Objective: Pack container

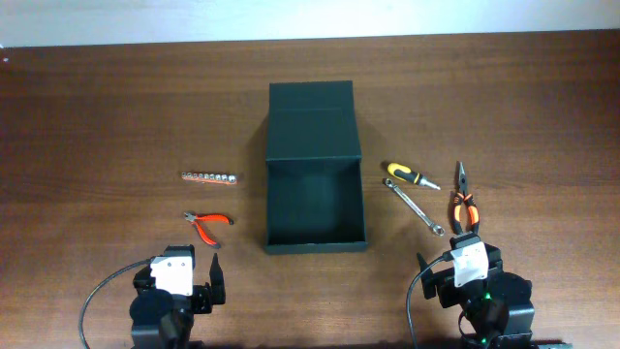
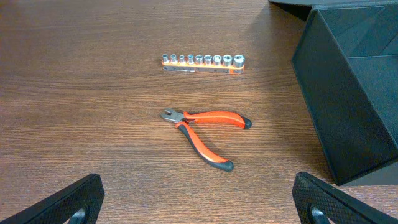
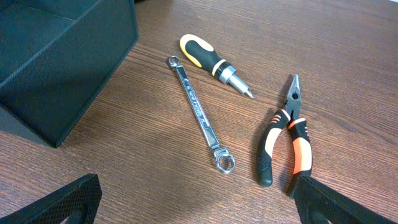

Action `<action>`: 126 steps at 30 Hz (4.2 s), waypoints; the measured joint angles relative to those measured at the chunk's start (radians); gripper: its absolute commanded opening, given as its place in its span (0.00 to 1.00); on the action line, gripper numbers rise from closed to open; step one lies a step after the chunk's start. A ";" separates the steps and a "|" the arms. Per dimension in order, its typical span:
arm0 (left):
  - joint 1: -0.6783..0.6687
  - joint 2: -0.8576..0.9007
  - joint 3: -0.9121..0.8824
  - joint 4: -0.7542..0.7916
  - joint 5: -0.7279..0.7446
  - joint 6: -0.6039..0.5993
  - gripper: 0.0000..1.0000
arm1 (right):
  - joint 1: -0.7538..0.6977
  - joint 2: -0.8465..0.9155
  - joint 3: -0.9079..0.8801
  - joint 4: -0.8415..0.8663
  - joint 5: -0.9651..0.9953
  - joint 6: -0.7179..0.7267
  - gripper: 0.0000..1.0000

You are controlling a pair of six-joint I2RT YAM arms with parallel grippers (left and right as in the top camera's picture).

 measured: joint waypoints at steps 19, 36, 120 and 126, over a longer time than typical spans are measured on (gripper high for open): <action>0.000 0.000 0.000 0.000 0.000 0.000 0.99 | 0.000 0.000 0.000 0.000 0.000 0.000 0.99; 0.000 0.000 0.000 0.000 0.000 0.000 0.99 | 0.000 0.000 0.000 0.000 0.000 0.000 0.99; 0.000 -0.001 -0.003 0.000 0.000 0.000 0.99 | -0.060 1.330 1.118 -0.269 0.170 0.340 0.99; 0.000 -0.001 -0.003 0.000 0.000 0.000 0.99 | -0.209 1.345 1.119 -0.348 0.159 0.389 0.99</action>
